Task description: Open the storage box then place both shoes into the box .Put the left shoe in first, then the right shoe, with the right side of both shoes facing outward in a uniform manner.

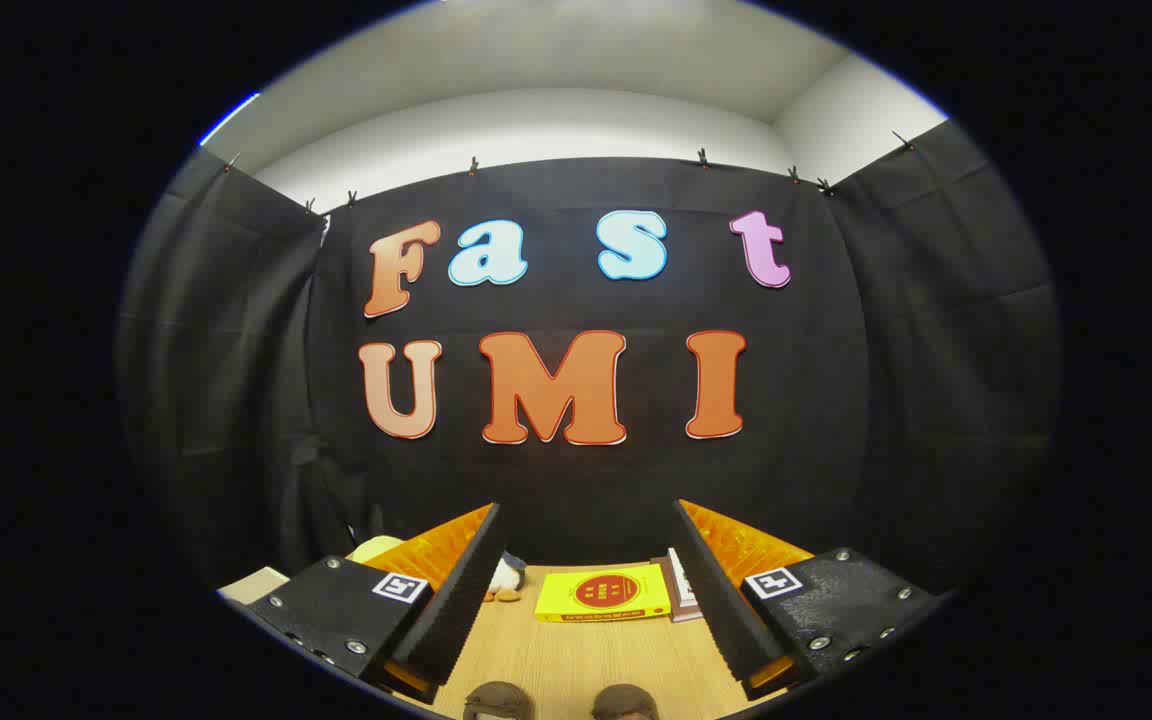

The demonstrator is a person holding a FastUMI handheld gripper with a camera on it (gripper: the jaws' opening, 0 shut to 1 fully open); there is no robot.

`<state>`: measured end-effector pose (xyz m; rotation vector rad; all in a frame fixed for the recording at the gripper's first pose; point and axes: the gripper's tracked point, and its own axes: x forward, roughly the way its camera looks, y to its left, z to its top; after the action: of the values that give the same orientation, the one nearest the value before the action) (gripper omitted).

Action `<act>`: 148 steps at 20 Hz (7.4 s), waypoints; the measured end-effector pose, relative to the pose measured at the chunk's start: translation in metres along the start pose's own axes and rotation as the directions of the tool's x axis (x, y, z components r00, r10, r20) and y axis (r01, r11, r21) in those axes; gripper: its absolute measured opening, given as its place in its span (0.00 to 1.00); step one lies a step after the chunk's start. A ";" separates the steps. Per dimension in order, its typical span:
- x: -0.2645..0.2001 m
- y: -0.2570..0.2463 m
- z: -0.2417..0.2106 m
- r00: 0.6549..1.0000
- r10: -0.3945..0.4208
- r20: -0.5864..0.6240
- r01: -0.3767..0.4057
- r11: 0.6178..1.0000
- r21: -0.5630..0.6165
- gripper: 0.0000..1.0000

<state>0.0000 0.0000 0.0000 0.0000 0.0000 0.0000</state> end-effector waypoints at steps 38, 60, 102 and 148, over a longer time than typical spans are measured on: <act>-0.051 0.205 -0.168 0.691 0.559 -0.458 -0.344 0.812 0.472 0.98; -0.098 0.388 -0.367 0.137 0.798 -0.587 -0.191 0.603 0.775 0.96; -0.077 0.452 -0.223 0.394 0.714 -0.579 -0.461 0.698 0.548 0.96; -0.048 0.238 -0.344 0.527 0.235 -0.817 -0.188 0.969 0.158 0.04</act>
<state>-0.0476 0.2379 -0.3441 0.0524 0.9838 0.2527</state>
